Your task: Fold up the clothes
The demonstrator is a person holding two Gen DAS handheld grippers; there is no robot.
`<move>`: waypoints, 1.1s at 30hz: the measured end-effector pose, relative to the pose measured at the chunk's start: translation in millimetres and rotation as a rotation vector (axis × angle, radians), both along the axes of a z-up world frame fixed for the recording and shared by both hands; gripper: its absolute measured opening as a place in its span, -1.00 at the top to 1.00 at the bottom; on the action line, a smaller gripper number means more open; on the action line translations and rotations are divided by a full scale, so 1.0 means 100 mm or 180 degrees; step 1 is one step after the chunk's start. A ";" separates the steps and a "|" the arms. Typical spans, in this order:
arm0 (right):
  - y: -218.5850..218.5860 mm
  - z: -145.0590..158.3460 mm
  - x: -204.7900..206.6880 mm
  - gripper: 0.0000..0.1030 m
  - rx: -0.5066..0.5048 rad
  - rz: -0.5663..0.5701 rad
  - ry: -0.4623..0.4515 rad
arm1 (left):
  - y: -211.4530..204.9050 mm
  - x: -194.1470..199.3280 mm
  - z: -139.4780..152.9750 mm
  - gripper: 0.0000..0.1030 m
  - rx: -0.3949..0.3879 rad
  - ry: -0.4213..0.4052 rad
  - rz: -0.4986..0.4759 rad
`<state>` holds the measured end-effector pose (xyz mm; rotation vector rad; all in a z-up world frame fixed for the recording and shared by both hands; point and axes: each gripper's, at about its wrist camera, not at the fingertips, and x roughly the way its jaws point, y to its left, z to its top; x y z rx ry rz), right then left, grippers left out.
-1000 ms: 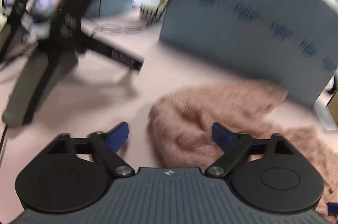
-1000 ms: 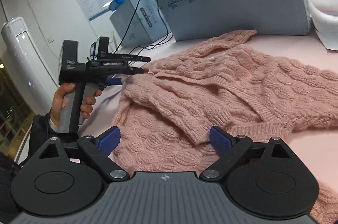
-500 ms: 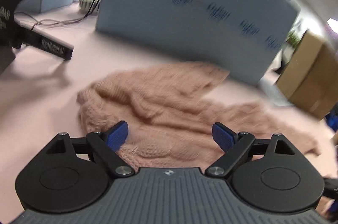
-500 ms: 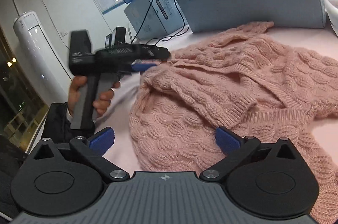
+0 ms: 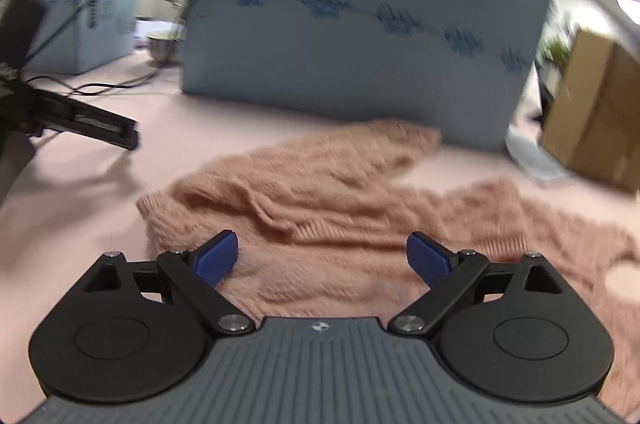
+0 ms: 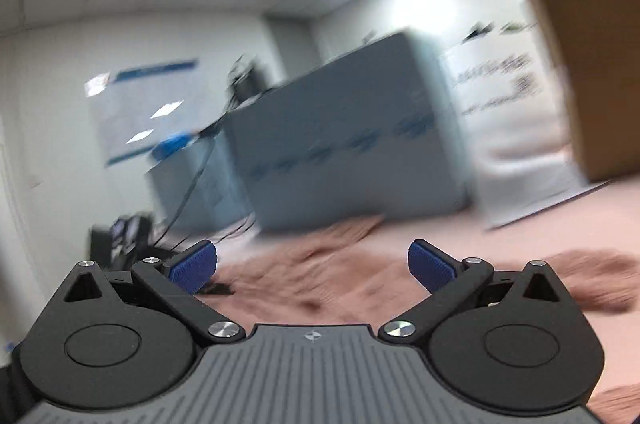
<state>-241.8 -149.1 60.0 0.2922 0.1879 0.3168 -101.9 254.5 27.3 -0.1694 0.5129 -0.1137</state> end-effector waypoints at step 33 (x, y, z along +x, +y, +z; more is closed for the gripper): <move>-0.10 -0.48 0.58 -1.00 0.0408 0.0524 0.1669 | -2.05 2.12 0.12 0.63 0.1182 0.0938 0.0248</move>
